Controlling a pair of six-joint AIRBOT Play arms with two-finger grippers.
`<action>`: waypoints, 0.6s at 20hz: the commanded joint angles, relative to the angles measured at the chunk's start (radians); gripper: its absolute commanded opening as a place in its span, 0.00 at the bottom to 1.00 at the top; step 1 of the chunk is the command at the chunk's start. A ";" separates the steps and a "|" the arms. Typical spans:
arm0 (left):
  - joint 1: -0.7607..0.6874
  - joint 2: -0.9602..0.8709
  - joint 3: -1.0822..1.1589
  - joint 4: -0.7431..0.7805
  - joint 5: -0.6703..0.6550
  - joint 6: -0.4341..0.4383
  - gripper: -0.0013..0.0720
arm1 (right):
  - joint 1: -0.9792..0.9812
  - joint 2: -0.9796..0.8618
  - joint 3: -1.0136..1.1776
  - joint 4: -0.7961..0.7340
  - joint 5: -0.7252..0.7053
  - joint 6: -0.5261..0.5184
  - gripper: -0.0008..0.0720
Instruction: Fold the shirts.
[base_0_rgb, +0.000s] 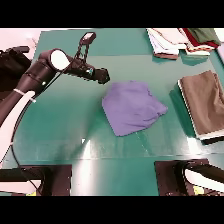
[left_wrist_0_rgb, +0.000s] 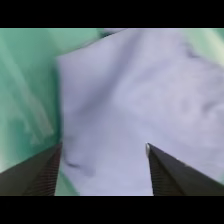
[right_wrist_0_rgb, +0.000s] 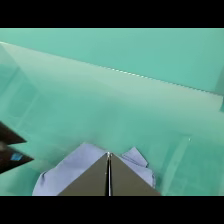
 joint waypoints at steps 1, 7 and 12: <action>0.051 -0.128 0.002 -0.067 0.055 0.019 0.85 | 0.001 0.000 0.000 0.001 0.026 0.000 0.03; 0.031 -0.299 0.006 -0.214 0.118 0.042 0.85 | 0.001 0.000 0.000 0.000 0.099 0.000 0.03; -0.026 -0.324 0.020 -0.215 0.200 0.049 0.57 | 0.001 0.000 0.000 0.000 0.107 0.000 0.03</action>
